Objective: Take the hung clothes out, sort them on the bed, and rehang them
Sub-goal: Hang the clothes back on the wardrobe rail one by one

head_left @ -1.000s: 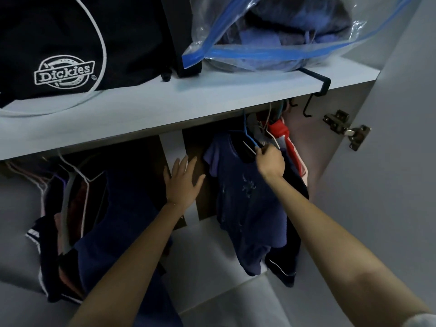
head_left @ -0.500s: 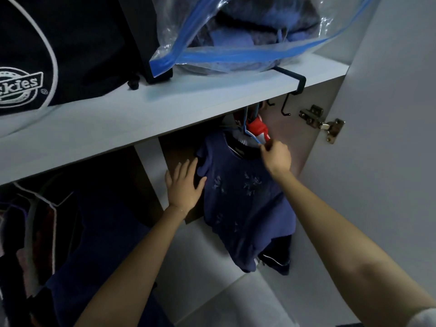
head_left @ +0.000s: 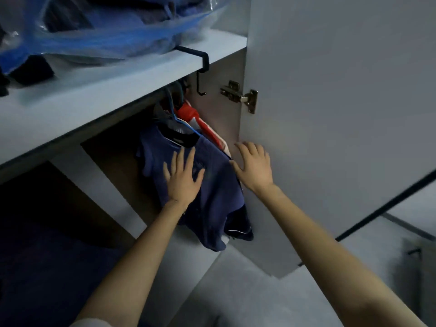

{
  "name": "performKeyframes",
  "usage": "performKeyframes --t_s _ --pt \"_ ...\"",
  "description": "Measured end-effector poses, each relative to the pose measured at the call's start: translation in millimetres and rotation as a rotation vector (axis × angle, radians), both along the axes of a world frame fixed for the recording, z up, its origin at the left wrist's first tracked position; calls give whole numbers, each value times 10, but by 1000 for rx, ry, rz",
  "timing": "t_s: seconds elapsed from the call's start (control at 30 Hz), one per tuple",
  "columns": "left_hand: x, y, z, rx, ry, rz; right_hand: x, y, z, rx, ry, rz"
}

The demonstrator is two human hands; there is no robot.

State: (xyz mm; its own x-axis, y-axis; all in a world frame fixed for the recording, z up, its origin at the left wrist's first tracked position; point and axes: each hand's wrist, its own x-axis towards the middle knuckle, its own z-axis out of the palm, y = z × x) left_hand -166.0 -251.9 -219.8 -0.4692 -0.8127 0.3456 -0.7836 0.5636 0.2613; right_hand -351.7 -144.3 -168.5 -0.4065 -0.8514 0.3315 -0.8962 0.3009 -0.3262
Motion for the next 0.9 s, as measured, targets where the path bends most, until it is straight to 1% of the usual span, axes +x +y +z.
performKeyframes --t_s 0.1,0.27,0.37,0.53,0.67,0.8,0.9 --pt "-334 307 42 -17 15 -37 -196 422 37 1 43 -29" --pt "-764 942 -6 -60 0 -107 -343 1268 76 -14 29 -45" --pt "-990 1422 -81 -41 8 -159 -449 1865 58 -7 30 -65" --pt "-1382 2320 -264 -9 -10 -310 -781 2938 -7 22 50 -163" --pt "-1724 3045 -380 20 -3 -494 -1027 3804 -116 29 19 -302" --pt "-2087 3679 -428 14 9 -652 -1291 4583 -257 111 -39 -491" --pt "-2408 4084 -426 26 -9 -764 -1467 5117 -323 131 -67 -620"
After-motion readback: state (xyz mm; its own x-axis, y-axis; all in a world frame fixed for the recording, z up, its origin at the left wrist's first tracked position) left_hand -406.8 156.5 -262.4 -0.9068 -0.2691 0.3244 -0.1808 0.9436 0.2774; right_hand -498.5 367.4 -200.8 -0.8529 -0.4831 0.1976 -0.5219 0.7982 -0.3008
